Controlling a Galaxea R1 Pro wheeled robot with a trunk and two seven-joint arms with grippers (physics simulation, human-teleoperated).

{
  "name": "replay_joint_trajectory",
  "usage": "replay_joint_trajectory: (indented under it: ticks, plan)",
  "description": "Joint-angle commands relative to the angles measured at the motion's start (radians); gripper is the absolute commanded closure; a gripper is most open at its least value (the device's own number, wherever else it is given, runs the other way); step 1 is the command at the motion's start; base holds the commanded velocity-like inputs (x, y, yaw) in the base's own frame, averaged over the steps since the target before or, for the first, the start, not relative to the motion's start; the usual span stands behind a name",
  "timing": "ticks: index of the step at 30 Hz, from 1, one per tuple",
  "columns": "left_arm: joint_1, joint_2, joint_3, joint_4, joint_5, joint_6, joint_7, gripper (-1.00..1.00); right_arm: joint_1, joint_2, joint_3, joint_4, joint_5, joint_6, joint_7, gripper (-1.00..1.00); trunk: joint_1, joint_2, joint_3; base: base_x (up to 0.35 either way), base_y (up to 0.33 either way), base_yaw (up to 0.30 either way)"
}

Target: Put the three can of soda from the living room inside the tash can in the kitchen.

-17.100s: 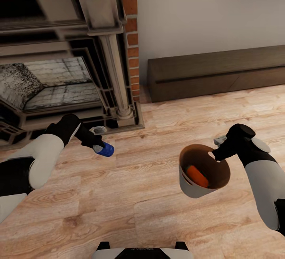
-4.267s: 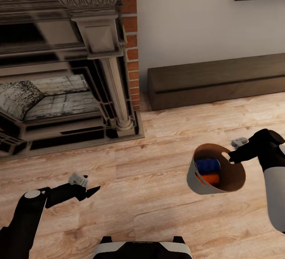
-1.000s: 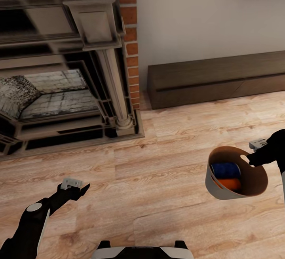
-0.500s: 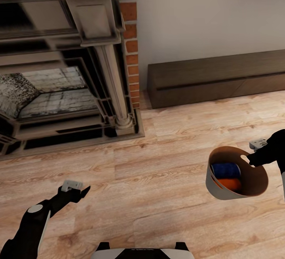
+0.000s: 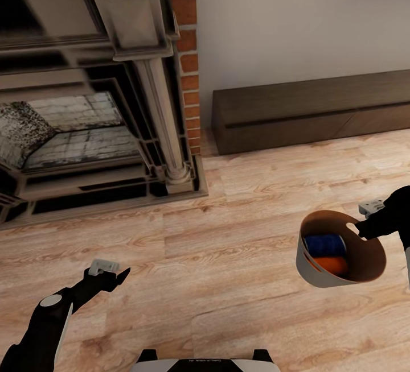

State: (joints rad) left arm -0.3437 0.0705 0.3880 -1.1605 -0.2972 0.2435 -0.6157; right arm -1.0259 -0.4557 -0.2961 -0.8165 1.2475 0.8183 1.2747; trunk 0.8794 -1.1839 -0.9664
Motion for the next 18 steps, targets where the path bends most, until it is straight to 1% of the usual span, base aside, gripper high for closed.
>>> replay_joint_trajectory:
  ticks: [1, 4, 7, 11, 18]
  plan:
    - [0.0, 0.0, 0.0, 0.001, -0.002, -0.008, 0.0, -1.0, 0.0, 0.0, 0.0, 0.0, -0.007, 0.009, 0.008, 1.0, 0.004, -0.007, -0.003, 0.0, 0.0, 0.0]
    - [0.0, 0.0, 0.0, 0.002, -0.004, -0.017, 0.007, -1.0, 0.001, -0.001, 0.0, 0.0, -0.007, 0.009, 0.008, 1.0, 0.015, -0.028, -0.013, 0.0, 0.0, 0.0]
    - [-0.001, 0.0, 0.0, 0.002, -0.005, -0.02, 0.041, -1.0, 0.001, -0.001, 0.0, 0.0, -0.007, 0.009, 0.008, 1.0, 0.027, -0.049, -0.022, 0.0, 0.0, 0.0]
    - [-0.001, 0.0, 0.0, 0.002, -0.005, -0.021, 0.064, -1.0, 0.001, -0.001, 0.0, 0.0, -0.007, 0.009, 0.008, 1.0, 0.042, -0.077, -0.035, 0.0, 0.0, 0.0]
    - [-0.001, 0.0, -0.001, 0.002, -0.002, -0.023, 0.069, -1.0, 0.001, -0.001, 0.0, 0.0, -0.008, 0.009, 0.008, 1.0, 0.069, -0.126, -0.056, 0.0, 0.0, 0.0]
